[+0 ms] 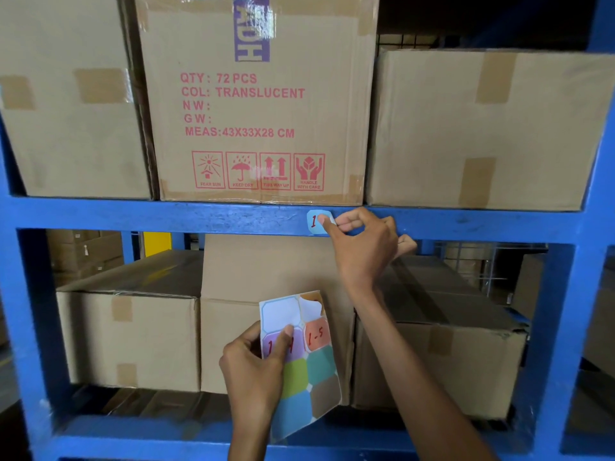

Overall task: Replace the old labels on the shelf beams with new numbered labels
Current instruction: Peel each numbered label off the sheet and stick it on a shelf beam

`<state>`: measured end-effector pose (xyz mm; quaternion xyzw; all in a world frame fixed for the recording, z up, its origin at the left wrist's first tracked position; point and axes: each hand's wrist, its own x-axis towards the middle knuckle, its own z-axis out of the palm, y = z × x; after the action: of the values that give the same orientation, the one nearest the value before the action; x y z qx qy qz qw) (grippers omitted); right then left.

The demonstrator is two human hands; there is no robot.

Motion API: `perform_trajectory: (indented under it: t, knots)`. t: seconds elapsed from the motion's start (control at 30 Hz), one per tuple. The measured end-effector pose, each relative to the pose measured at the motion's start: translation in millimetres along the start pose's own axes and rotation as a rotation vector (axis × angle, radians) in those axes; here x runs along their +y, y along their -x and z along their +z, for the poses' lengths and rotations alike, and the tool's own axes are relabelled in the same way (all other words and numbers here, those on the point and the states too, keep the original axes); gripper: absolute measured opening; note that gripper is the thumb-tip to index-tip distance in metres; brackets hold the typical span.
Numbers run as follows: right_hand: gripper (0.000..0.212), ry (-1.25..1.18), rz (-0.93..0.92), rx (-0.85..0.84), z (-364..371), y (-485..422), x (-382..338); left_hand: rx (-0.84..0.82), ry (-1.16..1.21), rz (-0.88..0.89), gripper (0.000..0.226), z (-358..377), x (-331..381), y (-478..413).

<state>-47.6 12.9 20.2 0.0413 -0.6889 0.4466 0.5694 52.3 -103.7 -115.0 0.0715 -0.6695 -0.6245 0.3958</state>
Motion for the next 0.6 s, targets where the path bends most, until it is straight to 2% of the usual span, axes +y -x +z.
perform_trajectory:
  t: [0.4,0.6]
  knots:
    - [0.037,0.28,-0.061,-0.17,-21.8,-26.8,-0.9,0.005,-0.011,0.013,0.023,-1.7,-1.8,-2.3]
    - [0.038,0.329,-0.065,-0.238,-26.3,-36.7,-3.6,-0.001,-0.007,0.013,0.023,0.0,-0.2,-3.2]
